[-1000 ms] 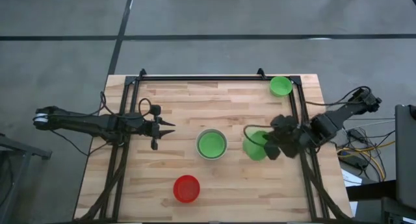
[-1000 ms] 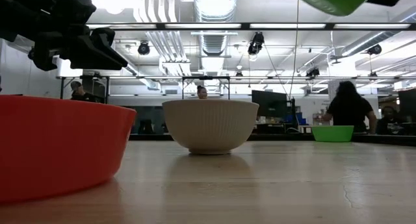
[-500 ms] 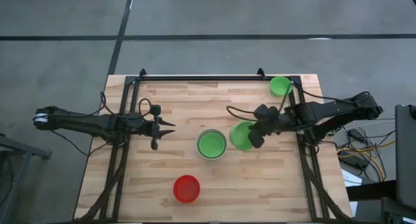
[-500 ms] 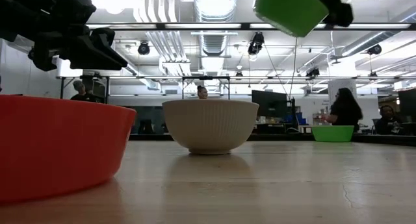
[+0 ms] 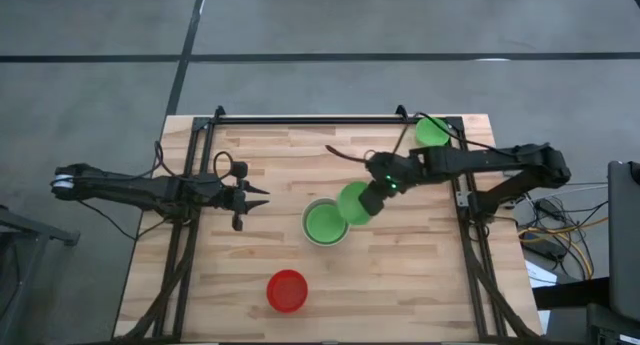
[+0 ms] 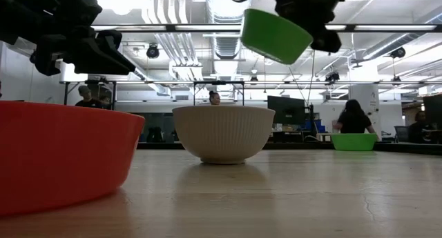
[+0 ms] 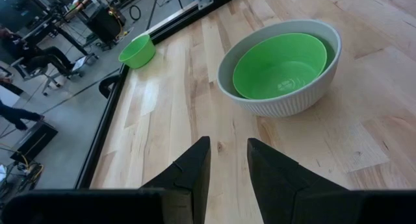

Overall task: Nest bowls inside each other
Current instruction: Stack the bottom green bowl on top of the left green bowl

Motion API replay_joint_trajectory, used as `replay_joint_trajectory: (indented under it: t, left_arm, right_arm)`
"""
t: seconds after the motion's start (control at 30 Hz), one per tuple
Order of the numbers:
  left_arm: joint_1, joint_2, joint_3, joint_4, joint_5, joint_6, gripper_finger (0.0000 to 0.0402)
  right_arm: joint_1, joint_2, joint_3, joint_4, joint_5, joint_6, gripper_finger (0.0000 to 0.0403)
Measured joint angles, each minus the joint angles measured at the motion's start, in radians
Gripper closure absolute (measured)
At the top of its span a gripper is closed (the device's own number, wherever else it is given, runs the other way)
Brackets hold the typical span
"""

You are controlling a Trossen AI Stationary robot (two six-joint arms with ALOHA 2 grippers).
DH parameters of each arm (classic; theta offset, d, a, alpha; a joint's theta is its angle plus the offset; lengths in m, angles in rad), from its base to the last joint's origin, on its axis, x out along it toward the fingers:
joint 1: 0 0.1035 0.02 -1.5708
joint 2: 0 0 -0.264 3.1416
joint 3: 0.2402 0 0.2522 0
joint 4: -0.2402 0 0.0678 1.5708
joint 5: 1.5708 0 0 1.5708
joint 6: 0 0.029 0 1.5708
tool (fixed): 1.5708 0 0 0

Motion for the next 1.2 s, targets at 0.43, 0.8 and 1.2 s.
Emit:
replay_joint_trajectory:
  t: [0.43, 0.8, 1.2]
  left_arm:
    - [0.0, 0.0, 0.0, 0.0, 0.0, 0.0, 0.0293]
    - [0.0, 0.0, 0.0, 0.0, 0.0, 0.0, 0.0293]
    - [0.0, 0.0, 0.0, 0.0, 0.0, 0.0, 0.0293]
  right_arm:
    - [-0.031, 0.243, 0.22, -0.083, -0.064, -0.087, 0.0394]
    - [-0.066, 0.365, 0.269, -0.085, -0.162, -0.123, 0.0394]
    - [-0.075, 0.422, 0.269, -0.04, -0.189, -0.122, 0.0394]
